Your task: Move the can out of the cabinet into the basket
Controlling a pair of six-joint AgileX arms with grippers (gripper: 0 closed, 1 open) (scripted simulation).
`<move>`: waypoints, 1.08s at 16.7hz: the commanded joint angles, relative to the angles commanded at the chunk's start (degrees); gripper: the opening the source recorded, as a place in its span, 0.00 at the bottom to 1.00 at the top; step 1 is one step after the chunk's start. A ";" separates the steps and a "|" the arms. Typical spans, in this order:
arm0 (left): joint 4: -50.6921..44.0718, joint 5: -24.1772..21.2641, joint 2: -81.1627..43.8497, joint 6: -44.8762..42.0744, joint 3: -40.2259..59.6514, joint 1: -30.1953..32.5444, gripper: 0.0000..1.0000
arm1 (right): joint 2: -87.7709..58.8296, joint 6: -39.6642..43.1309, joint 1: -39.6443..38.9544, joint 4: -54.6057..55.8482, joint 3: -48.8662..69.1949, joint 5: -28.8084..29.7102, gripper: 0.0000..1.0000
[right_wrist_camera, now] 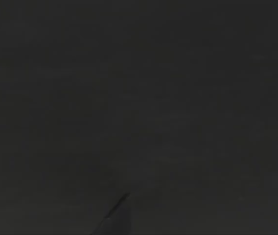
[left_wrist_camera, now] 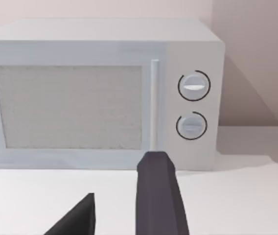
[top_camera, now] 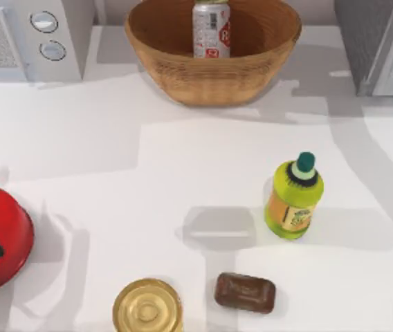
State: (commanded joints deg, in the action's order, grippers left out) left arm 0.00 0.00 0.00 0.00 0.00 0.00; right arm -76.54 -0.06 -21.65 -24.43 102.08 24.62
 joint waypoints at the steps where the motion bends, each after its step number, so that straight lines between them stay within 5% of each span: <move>1: 0.00 0.00 0.00 0.00 0.00 0.00 1.00 | -1.56 -0.02 0.82 0.43 1.05 -0.82 1.00; 11: 0.00 0.00 0.00 0.00 0.00 0.00 1.00 | -2.15 0.04 2.73 2.03 0.91 -2.75 1.00; 18: 0.00 0.00 0.00 0.00 0.00 0.00 1.00 | 15.97 -0.02 7.08 7.56 -23.40 -7.47 1.00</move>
State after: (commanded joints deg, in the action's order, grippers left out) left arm 0.00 0.00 0.00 0.00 0.00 0.00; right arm -60.58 -0.08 -14.57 -16.86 78.68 17.15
